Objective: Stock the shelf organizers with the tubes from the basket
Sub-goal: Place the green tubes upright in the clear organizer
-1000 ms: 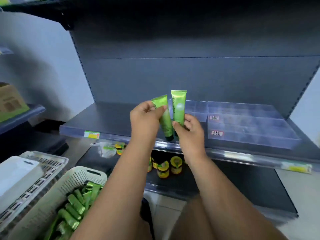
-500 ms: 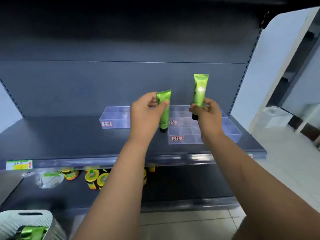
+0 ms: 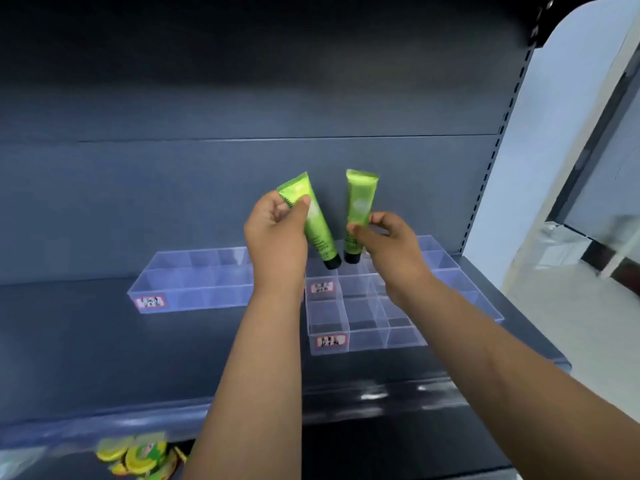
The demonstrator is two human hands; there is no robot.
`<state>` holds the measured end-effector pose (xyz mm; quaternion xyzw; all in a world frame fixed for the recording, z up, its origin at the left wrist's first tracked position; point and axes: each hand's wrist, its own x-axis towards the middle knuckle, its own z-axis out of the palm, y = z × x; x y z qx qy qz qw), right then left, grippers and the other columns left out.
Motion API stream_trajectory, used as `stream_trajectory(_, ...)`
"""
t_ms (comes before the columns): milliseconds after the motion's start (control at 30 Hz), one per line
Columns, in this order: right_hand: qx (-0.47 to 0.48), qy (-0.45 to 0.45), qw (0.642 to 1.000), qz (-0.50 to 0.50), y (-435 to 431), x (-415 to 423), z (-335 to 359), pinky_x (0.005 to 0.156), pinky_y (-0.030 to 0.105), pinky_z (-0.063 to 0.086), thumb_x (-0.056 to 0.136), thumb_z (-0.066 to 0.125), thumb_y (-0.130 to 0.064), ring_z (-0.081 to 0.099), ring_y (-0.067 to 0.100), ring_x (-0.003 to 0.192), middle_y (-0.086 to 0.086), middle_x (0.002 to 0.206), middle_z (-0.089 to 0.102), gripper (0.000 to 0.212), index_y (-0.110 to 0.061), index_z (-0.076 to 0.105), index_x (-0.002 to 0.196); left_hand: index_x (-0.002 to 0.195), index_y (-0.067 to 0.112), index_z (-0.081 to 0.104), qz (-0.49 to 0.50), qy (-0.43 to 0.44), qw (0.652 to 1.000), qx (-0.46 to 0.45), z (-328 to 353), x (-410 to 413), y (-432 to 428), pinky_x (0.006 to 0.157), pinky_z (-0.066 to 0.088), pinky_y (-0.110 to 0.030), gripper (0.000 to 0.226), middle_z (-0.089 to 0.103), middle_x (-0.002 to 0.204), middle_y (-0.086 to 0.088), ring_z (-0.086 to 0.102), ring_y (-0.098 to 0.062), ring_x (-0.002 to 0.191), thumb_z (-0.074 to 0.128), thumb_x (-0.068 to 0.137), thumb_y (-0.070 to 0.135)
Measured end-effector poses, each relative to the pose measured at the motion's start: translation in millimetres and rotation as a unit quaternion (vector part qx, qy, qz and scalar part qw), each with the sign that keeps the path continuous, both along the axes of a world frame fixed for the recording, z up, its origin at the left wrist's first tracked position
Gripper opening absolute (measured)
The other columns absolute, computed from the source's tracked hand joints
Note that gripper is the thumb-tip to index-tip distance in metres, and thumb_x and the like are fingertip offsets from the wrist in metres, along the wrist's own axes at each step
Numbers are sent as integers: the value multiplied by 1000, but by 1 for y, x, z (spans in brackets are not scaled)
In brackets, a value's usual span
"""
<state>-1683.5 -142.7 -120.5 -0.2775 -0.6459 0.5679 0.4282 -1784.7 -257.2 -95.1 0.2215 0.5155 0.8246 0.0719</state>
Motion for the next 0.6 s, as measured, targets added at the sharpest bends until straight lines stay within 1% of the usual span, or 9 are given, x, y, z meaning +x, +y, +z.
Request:
stream_trajectory(100, 42, -5, 999, -24, 14, -10, 0, 74, 21, 47, 85, 81, -26, 63, 8, 85, 3, 102, 70, 15, -20, 70, 94, 86, 13, 65, -8, 40, 999, -19, -4, -18, 12, 73, 45, -34, 9, 52, 72, 1, 48, -14, 72, 69, 93, 9)
stream_trajectory(167, 58, -18, 998, -27, 24, -15, 1, 74, 24, 49, 85, 81, -25, 63, 9, 85, -2, 96, 69, 15, -21, 71, 94, 87, 13, 66, -9, 75, 997, -35, -6, -32, 20, 75, 46, -35, 8, 51, 76, -1, 48, -13, 73, 68, 95, 10)
stream_trajectory(267, 85, -36, 995, -32, 39, -18, 2, 82, 36, 57, 85, 81, -26, 65, 12, 83, -5, 89, 70, 15, -21, 73, 97, 85, 4, 61, -14, 133, 989, -66, -11, -47, 30, 75, 44, -36, 14, 49, 75, 0, 46, -13, 73, 65, 97, 11)
stream_trajectory(300, 98, -42, 994, -37, 44, -19, 3, 86, 39, 58, 85, 81, -26, 67, 14, 84, -5, 89, 71, 16, -21, 74, 98, 83, 6, 61, -19, 147, 986, -77, -12, -50, 32, 75, 44, -36, 15, 51, 74, 2, 47, -13, 72, 64, 97, 10)
stream_trajectory(367, 112, -54, 991, -51, 53, -21, 4, 89, 39, 57, 84, 81, -25, 69, 16, 86, -3, 90, 73, 17, -20, 75, 99, 84, 18, 66, -27, 160, 982, -99, -16, -56, 38, 78, 50, -39, 16, 60, 76, 6, 55, -12, 74, 65, 97, 10)
stream_trajectory(433, 120, -62, 989, -61, 61, -24, 3, 88, 38, 57, 83, 81, -25, 69, 15, 86, -2, 90, 73, 17, -19, 75, 98, 90, 28, 71, -23, 172, 977, -123, -20, -64, 46, 87, 58, -46, 15, 68, 92, 1, 66, -17, 83, 68, 95, 14)
stream_trajectory(500, 117, -63, 989, -61, 65, -29, 0, 85, 38, 58, 83, 81, -25, 67, 12, 80, -4, 85, 71, 14, -19, 75, 95, 89, 32, 73, -5, 178, 975, -136, -23, -72, 52, 88, 59, -51, 17, 64, 106, -6, 69, -22, 90, 71, 93, 16)
stream_trajectory(567, 110, -64, 990, -53, 67, -37, -5, 83, 39, 58, 82, 81, -22, 64, 10, 75, -5, 79, 69, 14, -21, 75, 95, 90, 28, 73, -6, 185, 973, -135, -23, -78, 58, 84, 61, -52, 17, 62, 106, -12, 68, -20, 86, 71, 93, 12)
stream_trajectory(600, 106, -62, 991, -50, 68, -41, -8, 83, 40, 59, 81, 82, -20, 64, 10, 73, -5, 77, 68, 16, -22, 75, 96, 91, 25, 72, -16, 189, 972, -135, -24, -79, 62, 84, 61, -52, 16, 63, 101, -13, 66, -18, 84, 70, 94, 9)
